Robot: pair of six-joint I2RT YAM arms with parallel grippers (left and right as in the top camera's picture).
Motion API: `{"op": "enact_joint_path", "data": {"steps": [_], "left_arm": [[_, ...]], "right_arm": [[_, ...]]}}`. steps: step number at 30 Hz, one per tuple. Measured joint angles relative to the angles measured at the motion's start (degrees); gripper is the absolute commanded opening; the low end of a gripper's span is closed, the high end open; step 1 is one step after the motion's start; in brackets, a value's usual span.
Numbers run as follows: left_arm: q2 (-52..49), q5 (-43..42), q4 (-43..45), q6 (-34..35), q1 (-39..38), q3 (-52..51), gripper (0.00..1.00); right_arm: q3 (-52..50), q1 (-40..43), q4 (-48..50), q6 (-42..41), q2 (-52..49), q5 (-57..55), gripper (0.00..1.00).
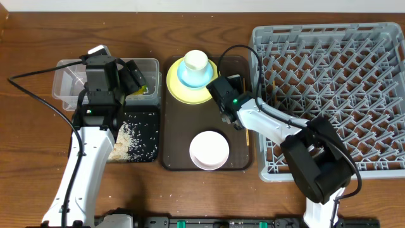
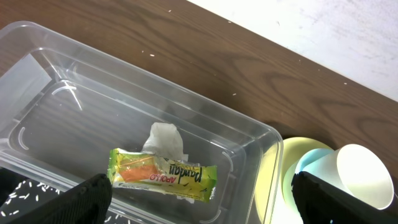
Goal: Sort waste into correct bins and load items into the dishwasher rack
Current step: 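Move the right gripper back to the second chopstick on the brown tray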
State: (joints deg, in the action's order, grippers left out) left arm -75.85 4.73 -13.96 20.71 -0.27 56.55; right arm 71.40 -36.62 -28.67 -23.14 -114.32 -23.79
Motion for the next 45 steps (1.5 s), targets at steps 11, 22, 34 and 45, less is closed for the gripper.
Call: {"op": "enact_joint_path", "data": {"steps": [11,22,34,45], "left_arm": [[0.0,0.0,0.0,0.0,0.0,0.0,0.95],[0.0,0.0,0.0,0.0,0.0,0.0,0.95],[0.0,0.0,0.0,0.0,0.0,0.0,0.95],[0.0,0.0,0.0,0.0,0.0,0.0,0.95]], "right_arm": [[0.0,0.0,-0.2,-6.6,0.0,-0.3,0.40],[0.1,0.0,-0.4,-11.2,-1.0,-0.4,0.31],[0.2,0.0,-0.1,-11.3,-1.2,1.1,0.32],[0.5,1.0,-0.7,-9.2,-0.7,1.5,0.34]]}}
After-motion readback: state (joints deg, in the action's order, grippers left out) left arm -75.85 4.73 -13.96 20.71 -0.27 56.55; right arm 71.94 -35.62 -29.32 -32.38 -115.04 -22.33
